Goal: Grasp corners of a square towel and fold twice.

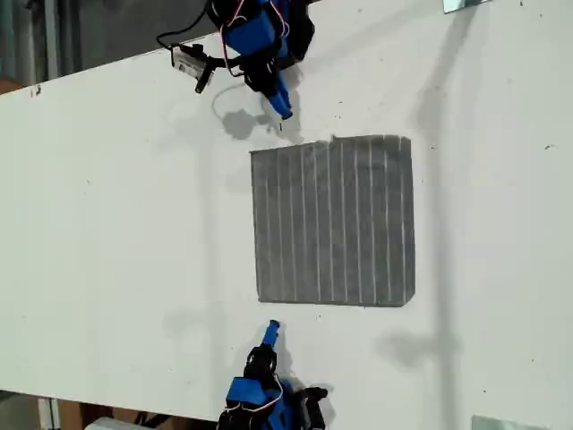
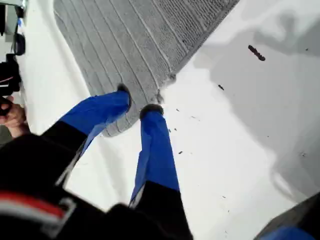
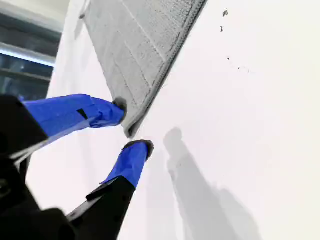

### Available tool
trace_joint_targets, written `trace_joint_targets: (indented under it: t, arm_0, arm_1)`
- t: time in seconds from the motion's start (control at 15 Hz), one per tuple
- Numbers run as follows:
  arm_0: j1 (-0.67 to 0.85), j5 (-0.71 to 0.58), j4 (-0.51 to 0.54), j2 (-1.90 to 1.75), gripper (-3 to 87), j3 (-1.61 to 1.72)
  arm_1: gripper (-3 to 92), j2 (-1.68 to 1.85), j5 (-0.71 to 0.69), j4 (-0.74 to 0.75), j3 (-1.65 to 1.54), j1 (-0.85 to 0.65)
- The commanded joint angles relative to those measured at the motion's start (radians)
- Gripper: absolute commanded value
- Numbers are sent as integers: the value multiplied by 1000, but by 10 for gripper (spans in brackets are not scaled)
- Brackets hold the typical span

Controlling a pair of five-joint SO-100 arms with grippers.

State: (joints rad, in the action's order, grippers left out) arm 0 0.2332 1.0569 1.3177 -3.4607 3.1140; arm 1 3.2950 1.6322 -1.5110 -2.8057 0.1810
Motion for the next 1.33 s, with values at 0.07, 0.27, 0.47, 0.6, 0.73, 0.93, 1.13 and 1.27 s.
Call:
trace_joint_targets:
  t: [0.07,0.27,0.47,0.6,0.73,0.93,1.13,1.27]
  arm_0:
    - [-213,565,-9,8,117,5]
    - [-213,566,-9,8,117,5]
    - [-224,640,-9,20,137,5]
    - [-173,594,8,77,141,-121]
    - [-221,568,-31,713,143,-515]
    - [-442,666,87,1531,178,-1091]
    - [-549,775,-78,1578,181,-1037]
    - [-551,772,-117,1601,182,-1034]
  arm_1:
    - [208,0,-84,41,-32,15]
    - [211,-3,-107,49,-43,6]
    - [242,-12,-124,71,-28,23]
    - [262,-601,-229,23,393,-29]
    - [297,-1371,-284,-63,930,71]
    - [342,-1864,-127,-98,1249,383]
    - [350,-1947,109,57,1285,643]
    - [357,-2036,115,71,1382,678]
